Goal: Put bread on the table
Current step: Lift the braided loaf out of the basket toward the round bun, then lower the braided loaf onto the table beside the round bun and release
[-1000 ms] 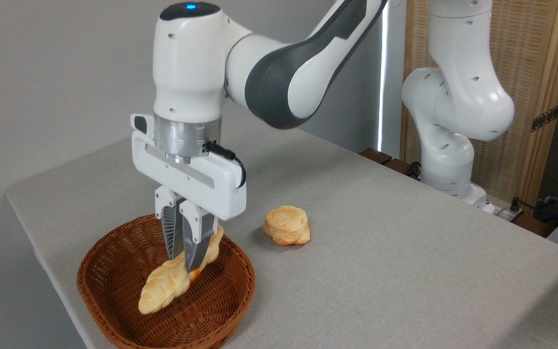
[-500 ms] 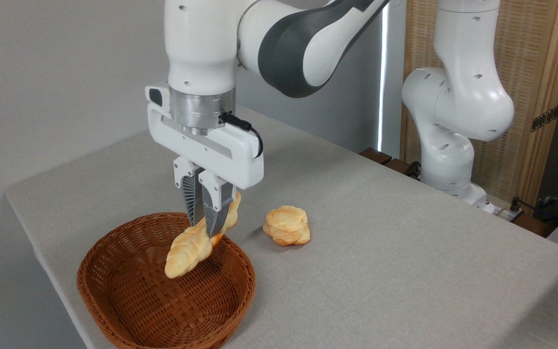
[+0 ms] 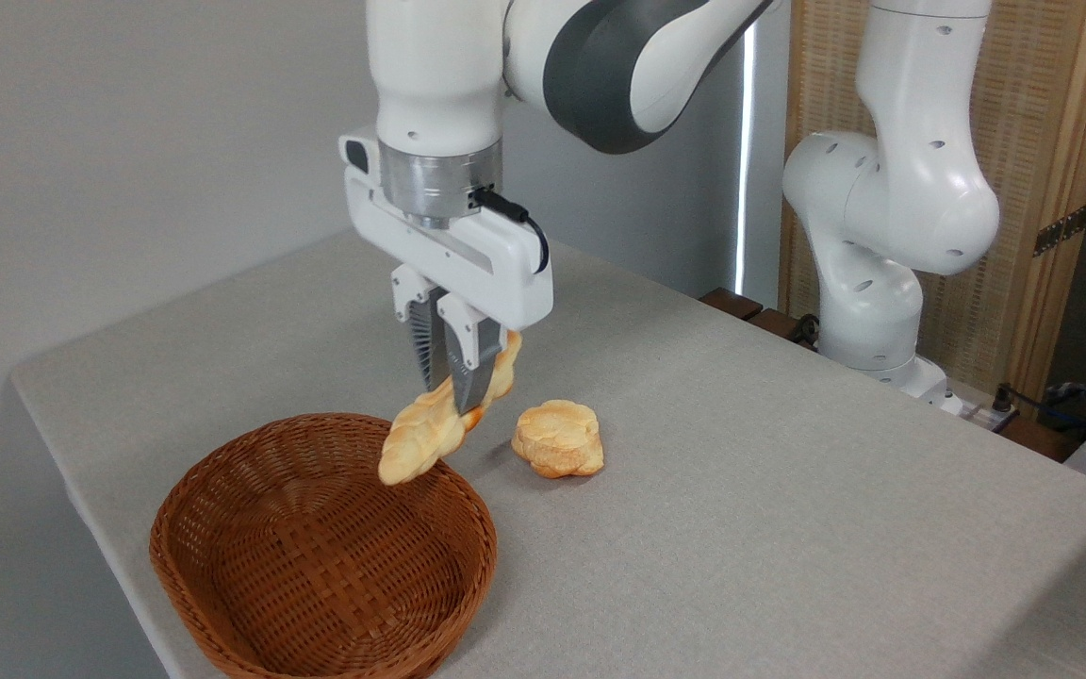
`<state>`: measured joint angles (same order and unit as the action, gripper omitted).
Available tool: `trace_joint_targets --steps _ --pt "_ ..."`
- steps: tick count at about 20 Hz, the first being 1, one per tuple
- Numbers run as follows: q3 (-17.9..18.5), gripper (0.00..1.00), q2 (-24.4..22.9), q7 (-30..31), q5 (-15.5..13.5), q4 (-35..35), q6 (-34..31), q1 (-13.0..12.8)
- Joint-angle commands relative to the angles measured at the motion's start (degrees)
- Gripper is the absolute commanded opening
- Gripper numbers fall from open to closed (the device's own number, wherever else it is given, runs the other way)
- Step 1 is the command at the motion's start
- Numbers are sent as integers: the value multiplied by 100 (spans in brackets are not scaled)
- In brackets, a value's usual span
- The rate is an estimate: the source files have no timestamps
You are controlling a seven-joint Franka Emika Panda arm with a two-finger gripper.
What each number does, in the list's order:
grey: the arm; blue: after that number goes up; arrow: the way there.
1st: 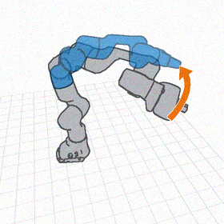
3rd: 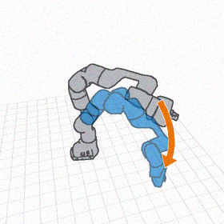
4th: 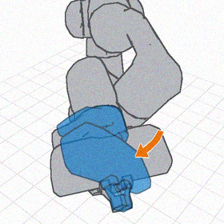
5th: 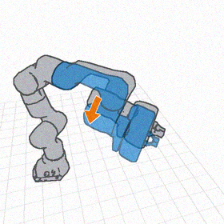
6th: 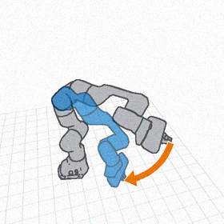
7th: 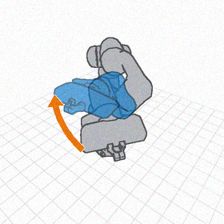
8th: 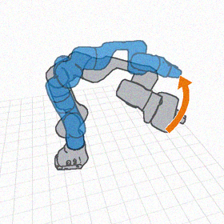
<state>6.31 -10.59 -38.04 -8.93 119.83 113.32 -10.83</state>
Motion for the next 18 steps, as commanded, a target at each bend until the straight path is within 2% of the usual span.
trace_joint_targets --steps 1,2,11,12,13,14,15,18 --pt "37 28 -373 -370 -100 339 -310 -112" --pt "37 31 -434 -440 -100 391 -363 -147" --pt "55 32 -734 -538 -100 690 -715 -507" --pt "55 36 -725 -538 -100 708 -715 -578" --pt "55 42 -716 -538 -100 717 -707 -622" --pt "55 66 -690 -529 -100 708 -689 -683" --pt "55 77 -672 -511 -100 717 -680 -692" --pt "20 85 -628 -485 -56 708 -662 -728"
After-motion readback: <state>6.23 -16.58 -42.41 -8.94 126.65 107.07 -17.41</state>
